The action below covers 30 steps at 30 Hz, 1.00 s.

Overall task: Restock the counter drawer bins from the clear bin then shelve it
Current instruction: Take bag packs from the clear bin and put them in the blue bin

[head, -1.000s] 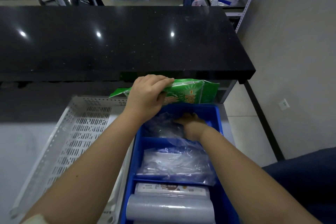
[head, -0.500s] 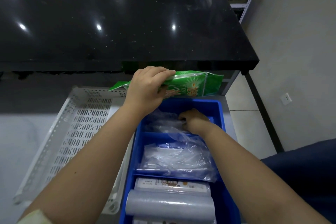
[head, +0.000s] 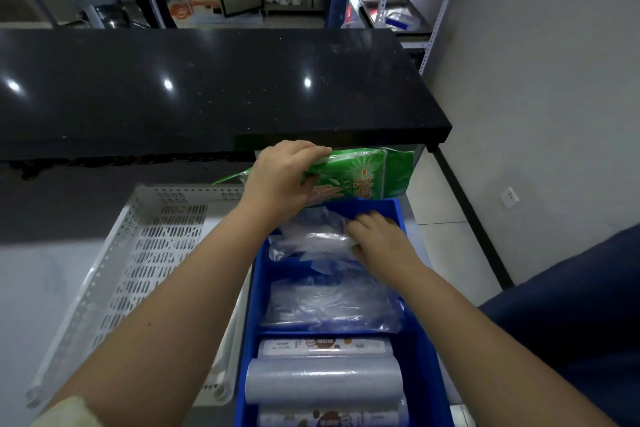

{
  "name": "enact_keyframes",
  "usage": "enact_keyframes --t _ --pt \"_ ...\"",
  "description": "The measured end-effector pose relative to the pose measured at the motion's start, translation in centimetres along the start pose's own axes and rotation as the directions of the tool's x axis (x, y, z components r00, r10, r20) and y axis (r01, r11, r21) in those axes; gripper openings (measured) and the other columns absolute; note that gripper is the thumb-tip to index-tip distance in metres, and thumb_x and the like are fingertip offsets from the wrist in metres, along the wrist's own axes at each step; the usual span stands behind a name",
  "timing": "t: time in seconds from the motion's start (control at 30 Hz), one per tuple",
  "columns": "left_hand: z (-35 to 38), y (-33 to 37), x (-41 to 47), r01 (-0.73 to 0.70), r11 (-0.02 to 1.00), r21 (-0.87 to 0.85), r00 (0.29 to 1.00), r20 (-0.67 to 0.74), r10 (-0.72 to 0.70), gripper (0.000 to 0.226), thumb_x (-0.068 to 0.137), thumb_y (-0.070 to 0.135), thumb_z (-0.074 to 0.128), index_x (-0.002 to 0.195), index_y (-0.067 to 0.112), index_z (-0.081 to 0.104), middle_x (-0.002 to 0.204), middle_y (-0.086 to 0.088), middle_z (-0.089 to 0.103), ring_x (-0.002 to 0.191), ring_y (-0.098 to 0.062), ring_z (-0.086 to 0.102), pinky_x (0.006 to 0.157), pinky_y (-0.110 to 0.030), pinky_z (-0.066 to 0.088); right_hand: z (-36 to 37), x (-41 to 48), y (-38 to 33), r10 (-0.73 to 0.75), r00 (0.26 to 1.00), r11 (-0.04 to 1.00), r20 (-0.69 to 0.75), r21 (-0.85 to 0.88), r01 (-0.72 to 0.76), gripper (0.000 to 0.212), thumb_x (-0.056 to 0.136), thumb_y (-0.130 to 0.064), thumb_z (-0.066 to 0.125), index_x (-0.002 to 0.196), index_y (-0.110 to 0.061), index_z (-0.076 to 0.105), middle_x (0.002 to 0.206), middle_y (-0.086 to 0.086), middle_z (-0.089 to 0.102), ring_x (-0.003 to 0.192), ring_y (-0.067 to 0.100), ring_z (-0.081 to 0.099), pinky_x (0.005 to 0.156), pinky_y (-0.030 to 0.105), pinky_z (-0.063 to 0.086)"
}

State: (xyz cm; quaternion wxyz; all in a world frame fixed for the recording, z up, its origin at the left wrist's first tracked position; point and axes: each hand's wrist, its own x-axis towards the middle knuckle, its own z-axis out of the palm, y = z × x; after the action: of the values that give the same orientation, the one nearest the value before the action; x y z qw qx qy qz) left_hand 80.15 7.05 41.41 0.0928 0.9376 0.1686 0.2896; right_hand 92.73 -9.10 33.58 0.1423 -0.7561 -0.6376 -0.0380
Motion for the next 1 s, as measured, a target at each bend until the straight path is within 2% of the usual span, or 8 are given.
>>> enact_keyframes --t 0.07,0.33,0.63,0.8,0.9,1.0 --pt "0.6 0.6 0.1 -0.007 1.0 -0.018 0.999 0.032 0.008 0.047 0.075 0.005 0.073 0.121 0.014 0.064 0.114 -0.008 0.068 0.103 -0.029 0.061 0.083 -0.047 0.051 -0.7 -1.4 0.0 -0.025 0.998 0.999 -0.059 0.02 0.027 0.027 0.058 0.004 0.074 0.083 0.001 0.066 0.076 0.016 0.062 0.066 0.034 0.056 0.055 0.038 0.046" --pt "3.0 1.7 0.2 0.019 0.997 -0.071 0.965 0.262 0.001 0.048 0.079 0.011 0.071 0.125 0.018 0.06 0.122 -0.003 0.064 0.111 -0.025 0.057 0.091 -0.043 0.048 -1.4 -3.8 -0.3 -0.009 0.99 0.999 -0.141 -0.049 0.002 0.022 0.063 -0.002 0.071 0.084 -0.006 0.064 0.079 0.009 0.062 0.069 0.027 0.054 0.056 0.036 0.045" --pt "2.9 2.2 -1.0 -0.027 0.999 -0.04 0.969 0.245 0.036 0.046 0.082 0.016 0.069 0.126 0.021 0.059 0.12 0.0 0.064 0.108 -0.022 0.057 0.088 -0.039 0.048 -0.8 -3.2 -0.6 -0.017 0.981 0.992 -0.191 -0.128 -0.008 0.024 0.064 0.0 0.076 0.085 -0.006 0.067 0.08 0.01 0.065 0.07 0.029 0.058 0.058 0.037 0.049" --pt "2.8 3.0 -2.2 -0.068 0.998 -0.001 0.981 0.182 0.067 0.045 0.081 0.013 0.069 0.124 0.023 0.059 0.115 0.002 0.066 0.104 -0.021 0.057 0.083 -0.039 0.046 0.0 -3.7 -0.4 -0.035 0.975 0.991 -0.217 -0.137 0.005 0.028 0.065 -0.011 0.084 0.089 -0.009 0.069 0.085 0.009 0.068 0.073 0.026 0.062 0.062 0.032 0.05" --pt "3.1 2.5 -2.6 -0.012 1.0 0.01 0.981 0.194 0.01 0.048 0.082 0.009 0.065 0.127 0.023 0.057 0.119 0.002 0.064 0.108 -0.022 0.056 0.086 -0.04 0.047 0.6 -3.6 -0.1 -0.039 0.971 0.989 -0.236 -0.146 0.004 0.03 0.063 -0.011 0.086 0.089 -0.009 0.069 0.085 0.01 0.069 0.072 0.026 0.062 0.063 0.032 0.05" --pt "3.9 1.5 -2.4 0.063 0.998 0.032 0.953 0.294 -0.069 0.05 0.083 0.011 0.063 0.13 0.026 0.054 0.124 0.003 0.061 0.113 -0.022 0.052 0.092 -0.04 0.044 1.1 -3.2 0.1 -0.056 0.961 0.988 -0.27 -0.157 0.014 0.023 0.066 -0.006 0.082 0.085 -0.007 0.068 0.08 0.011 0.066 0.068 0.027 0.059 0.059 0.033 0.048"
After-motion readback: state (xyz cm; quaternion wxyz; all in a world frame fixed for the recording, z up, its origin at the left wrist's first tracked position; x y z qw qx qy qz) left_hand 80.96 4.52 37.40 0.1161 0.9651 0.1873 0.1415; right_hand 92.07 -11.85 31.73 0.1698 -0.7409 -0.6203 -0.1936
